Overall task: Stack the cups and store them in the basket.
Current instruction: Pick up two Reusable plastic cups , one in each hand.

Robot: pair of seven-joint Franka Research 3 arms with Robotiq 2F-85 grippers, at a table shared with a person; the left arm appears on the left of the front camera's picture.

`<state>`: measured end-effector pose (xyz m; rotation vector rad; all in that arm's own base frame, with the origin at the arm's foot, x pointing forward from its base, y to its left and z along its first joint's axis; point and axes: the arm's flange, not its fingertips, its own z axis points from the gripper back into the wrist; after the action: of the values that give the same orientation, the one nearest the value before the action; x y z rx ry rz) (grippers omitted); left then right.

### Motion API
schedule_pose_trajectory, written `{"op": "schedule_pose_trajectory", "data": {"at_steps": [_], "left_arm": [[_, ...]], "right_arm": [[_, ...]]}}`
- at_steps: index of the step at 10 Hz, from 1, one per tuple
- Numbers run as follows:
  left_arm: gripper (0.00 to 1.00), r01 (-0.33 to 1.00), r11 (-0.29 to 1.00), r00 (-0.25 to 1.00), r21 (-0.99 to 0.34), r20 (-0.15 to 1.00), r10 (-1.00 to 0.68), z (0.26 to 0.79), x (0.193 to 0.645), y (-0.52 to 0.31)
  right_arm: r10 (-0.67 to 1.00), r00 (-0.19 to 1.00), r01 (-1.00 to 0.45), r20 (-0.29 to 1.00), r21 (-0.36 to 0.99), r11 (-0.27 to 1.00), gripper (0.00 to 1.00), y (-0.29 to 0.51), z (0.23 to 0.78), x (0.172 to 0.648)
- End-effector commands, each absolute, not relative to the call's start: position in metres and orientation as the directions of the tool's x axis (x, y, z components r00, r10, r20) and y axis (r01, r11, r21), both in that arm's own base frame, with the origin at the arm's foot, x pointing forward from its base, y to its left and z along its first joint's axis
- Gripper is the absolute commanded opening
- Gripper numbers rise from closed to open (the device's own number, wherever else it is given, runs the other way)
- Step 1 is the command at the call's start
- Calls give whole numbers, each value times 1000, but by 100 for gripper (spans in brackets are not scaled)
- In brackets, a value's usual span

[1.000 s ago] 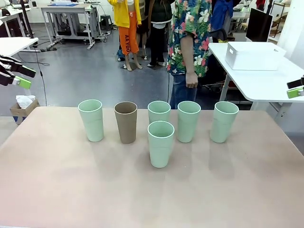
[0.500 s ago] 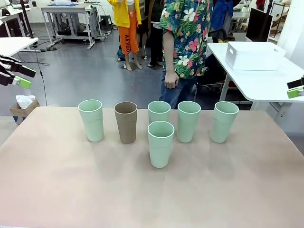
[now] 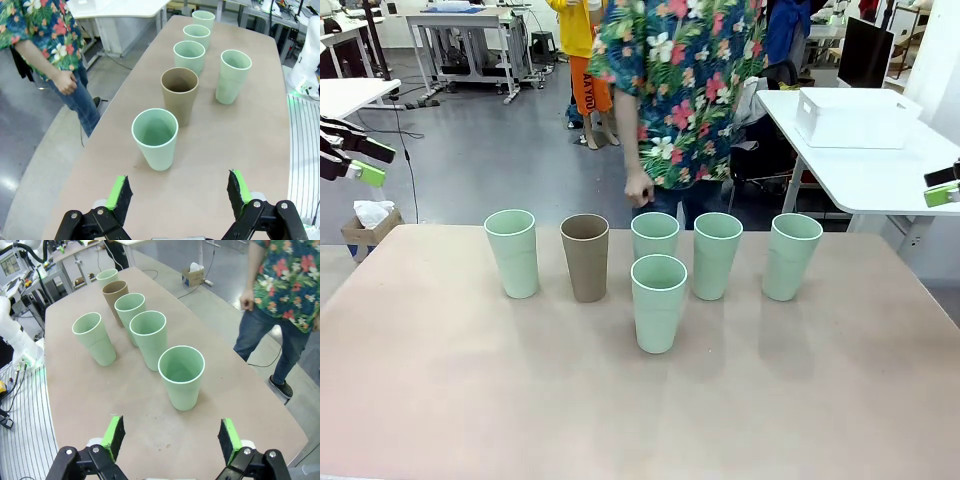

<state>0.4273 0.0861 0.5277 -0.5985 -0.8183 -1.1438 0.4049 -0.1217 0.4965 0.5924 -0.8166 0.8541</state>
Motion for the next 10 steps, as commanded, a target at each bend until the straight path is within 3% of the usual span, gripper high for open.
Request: {"op": "schedule_pose_trajectory", "data": {"at_steps": [1,10], "left_arm": [[100,952,306,183,-7,815,-550,529,427,87],[100,952,306,183,-7,815,-550,529,427,87]], "right_arm": [[414,389,-838,823,130,530,100,-120,497,406],[414,389,-838,823,130,530,100,-120,497,406]]}}
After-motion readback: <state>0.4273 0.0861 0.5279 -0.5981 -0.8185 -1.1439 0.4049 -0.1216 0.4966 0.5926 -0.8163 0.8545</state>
